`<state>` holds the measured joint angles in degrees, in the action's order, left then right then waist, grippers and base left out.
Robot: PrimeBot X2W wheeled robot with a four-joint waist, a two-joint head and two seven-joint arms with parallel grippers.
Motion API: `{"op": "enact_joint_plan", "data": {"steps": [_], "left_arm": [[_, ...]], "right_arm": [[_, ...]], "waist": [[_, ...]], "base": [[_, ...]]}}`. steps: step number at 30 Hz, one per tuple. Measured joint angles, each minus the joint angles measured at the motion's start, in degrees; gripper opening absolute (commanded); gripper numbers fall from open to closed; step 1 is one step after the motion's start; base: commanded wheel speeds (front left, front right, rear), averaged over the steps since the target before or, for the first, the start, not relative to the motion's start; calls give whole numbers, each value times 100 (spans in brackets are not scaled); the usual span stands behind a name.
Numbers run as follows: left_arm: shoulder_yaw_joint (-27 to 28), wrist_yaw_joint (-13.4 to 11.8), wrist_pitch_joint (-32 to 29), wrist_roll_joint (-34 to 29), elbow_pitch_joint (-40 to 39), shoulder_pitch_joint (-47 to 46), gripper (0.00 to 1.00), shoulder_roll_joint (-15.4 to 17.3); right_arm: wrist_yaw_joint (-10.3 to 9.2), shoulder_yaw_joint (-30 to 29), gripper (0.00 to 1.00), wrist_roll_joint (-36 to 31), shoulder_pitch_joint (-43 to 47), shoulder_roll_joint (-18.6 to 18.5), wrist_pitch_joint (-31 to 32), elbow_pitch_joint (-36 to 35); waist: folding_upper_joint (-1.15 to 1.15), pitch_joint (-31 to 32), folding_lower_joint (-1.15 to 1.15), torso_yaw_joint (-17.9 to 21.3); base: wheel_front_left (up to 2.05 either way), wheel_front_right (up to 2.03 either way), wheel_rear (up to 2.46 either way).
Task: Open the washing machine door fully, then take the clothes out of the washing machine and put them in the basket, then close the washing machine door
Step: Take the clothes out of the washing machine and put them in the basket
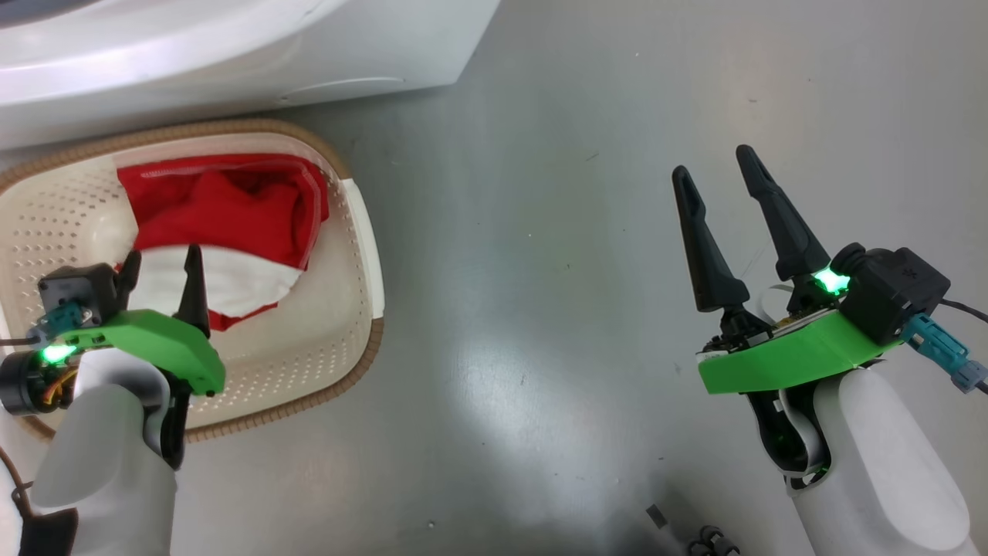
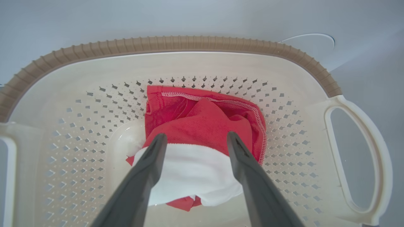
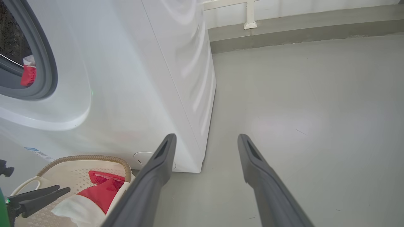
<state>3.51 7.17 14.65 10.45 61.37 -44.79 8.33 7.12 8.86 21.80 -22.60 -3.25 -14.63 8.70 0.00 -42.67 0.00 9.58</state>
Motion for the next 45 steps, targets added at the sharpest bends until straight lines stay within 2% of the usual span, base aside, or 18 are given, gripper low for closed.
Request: {"op": "enact_joint_plan", "data": {"steps": [19,45], "left_arm": [[204,0,-1,3,-318,321,100,-81],[225,1,0,130,-2689,2016,100,-253]], "right_arm": [[0,57,100,-14,15,-12,0,131],[0,32,100,-4,694,-243,0,391]], "waist": [[0,529,0,-72],[0,2120,0,-381]], "base": [[0,0,0],[0,0,0]]}}
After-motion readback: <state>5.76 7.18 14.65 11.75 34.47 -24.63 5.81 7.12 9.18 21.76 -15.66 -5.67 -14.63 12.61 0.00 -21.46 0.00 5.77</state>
